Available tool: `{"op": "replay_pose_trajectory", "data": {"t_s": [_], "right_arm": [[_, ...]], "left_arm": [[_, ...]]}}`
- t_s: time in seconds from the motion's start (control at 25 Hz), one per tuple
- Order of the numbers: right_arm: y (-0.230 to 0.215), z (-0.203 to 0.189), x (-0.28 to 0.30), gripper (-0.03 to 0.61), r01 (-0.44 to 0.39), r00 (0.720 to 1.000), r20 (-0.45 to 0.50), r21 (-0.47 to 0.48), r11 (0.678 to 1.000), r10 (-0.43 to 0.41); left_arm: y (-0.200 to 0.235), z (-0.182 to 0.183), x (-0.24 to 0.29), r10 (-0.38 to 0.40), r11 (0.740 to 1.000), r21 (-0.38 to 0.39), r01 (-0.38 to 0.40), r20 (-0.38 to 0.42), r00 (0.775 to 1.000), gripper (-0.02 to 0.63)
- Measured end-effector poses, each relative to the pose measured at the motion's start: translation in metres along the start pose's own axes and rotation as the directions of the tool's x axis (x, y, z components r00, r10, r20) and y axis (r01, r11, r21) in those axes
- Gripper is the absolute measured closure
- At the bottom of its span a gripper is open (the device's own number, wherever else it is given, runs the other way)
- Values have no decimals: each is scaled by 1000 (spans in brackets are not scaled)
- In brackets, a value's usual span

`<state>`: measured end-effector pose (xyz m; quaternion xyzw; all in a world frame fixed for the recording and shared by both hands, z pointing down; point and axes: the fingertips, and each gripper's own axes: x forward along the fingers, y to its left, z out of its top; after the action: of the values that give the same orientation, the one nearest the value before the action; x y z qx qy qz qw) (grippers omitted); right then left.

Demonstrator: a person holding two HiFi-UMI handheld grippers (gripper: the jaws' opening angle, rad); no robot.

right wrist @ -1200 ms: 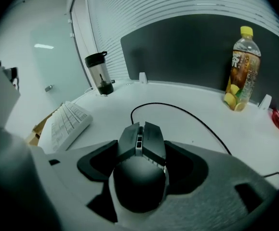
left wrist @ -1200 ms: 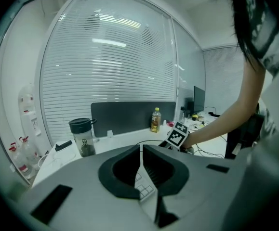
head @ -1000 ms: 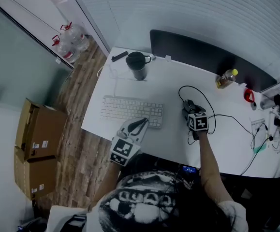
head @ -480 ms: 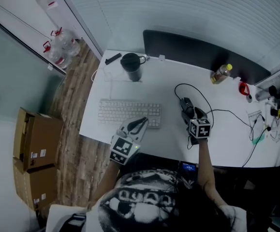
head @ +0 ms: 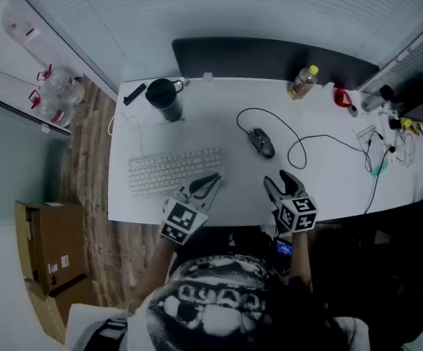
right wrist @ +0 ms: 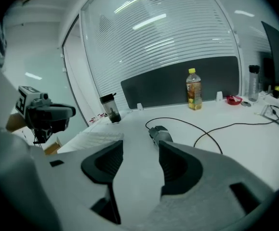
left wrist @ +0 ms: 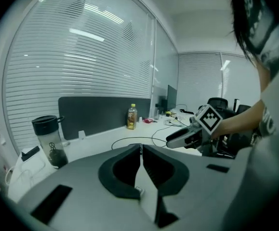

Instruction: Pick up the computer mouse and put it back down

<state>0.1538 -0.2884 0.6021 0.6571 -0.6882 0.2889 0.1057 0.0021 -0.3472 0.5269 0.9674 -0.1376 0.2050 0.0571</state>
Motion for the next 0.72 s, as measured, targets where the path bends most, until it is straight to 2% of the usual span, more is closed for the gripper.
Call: {"op": "replay_pose_trajectory", "data": {"t_s": [0.24, 0.4, 0.56, 0.72], "right_arm": [[14, 0, -42, 388, 39, 998, 54, 34, 999, -41], [15, 3, -67, 397, 66, 995, 78, 39, 997, -69], [12, 2, -89, 407, 86, 990, 107, 45, 995, -90], [14, -2, -114, 425, 89, 984, 147, 51, 995, -96]], "left_arm": [[-24, -14, 18, -124, 990, 55, 126, -52, 991, 597], [-47, -5, 27, -191, 977, 92, 195, -49, 980, 597], [-70, 5, 32, -227, 965, 126, 229, -37, 973, 597], [-94, 12, 27, -225, 964, 140, 226, -20, 974, 597]]}}
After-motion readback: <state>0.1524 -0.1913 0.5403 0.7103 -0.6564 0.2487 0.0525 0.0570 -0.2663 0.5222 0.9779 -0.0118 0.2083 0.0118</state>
